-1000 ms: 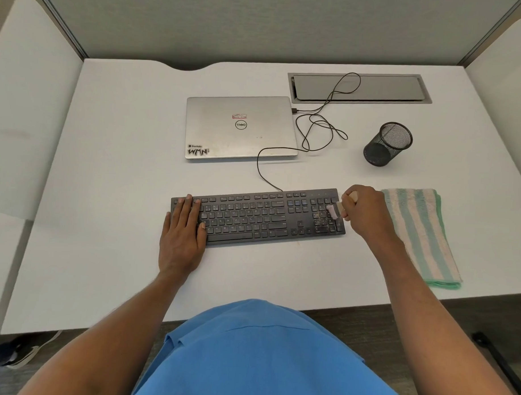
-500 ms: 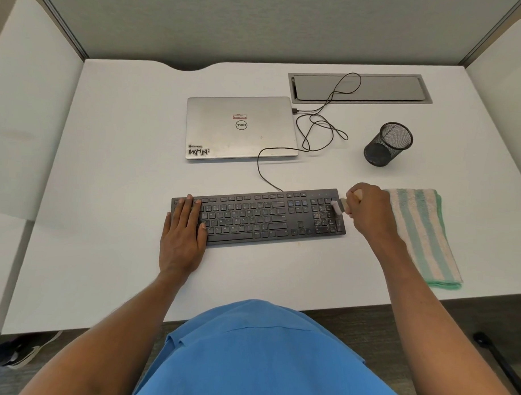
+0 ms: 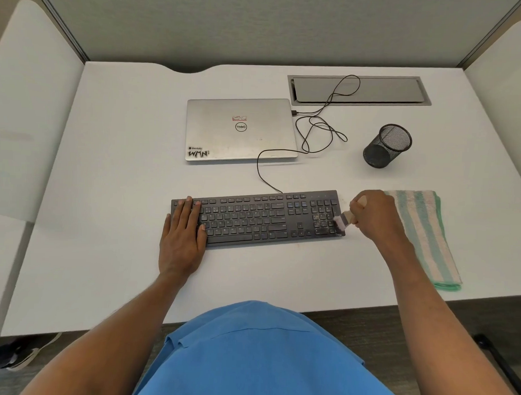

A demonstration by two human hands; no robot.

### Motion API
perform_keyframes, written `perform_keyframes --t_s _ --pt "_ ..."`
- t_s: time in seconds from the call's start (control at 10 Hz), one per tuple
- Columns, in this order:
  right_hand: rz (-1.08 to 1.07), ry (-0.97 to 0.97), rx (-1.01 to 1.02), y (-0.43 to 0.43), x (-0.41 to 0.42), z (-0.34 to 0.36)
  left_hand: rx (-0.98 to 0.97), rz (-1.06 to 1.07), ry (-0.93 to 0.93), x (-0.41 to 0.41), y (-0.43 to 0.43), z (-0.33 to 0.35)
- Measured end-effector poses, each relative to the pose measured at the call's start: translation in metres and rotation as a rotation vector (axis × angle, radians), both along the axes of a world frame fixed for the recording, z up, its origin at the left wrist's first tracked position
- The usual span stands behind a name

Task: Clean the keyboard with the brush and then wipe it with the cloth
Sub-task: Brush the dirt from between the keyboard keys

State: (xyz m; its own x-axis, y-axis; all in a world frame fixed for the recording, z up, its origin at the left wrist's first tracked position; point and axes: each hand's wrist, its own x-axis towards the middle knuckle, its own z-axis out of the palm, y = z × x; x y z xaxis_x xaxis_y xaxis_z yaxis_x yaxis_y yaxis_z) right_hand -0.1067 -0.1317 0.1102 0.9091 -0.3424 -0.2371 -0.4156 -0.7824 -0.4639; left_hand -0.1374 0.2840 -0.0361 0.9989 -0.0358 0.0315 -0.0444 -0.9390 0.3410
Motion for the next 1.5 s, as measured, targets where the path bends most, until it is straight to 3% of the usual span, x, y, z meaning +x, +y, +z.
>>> perform_keyframes --t_s 0.1,0.3,0.5,0.7,0.9,1.3,1.5 --pt "-0.036 -0.087 0.004 0.003 0.000 0.000 0.001 0.000 0.000 0.000 0.000 0.000" --pt "0.048 0.042 0.035 0.000 -0.004 0.007 0.002 0.001 -0.012 0.000 0.000 -0.001" --pt "0.133 0.008 0.041 -0.002 0.001 0.005 -0.002 0.003 -0.014 0.000 0.000 -0.001" --pt "0.087 0.021 0.010 -0.009 0.005 0.002 -0.004 0.004 -0.016 0.000 -0.001 -0.001" --pt "-0.007 -0.163 0.029 -0.005 0.003 -0.005 -0.004 0.005 -0.020 0.001 0.000 -0.002" --pt "-0.056 0.000 0.013 -0.018 -0.013 -0.018 0.002 0.004 -0.017 0.001 0.000 -0.004" --pt "-0.057 -0.144 0.021 -0.008 -0.014 -0.014 -0.010 0.000 -0.023 0.001 0.000 -0.004"
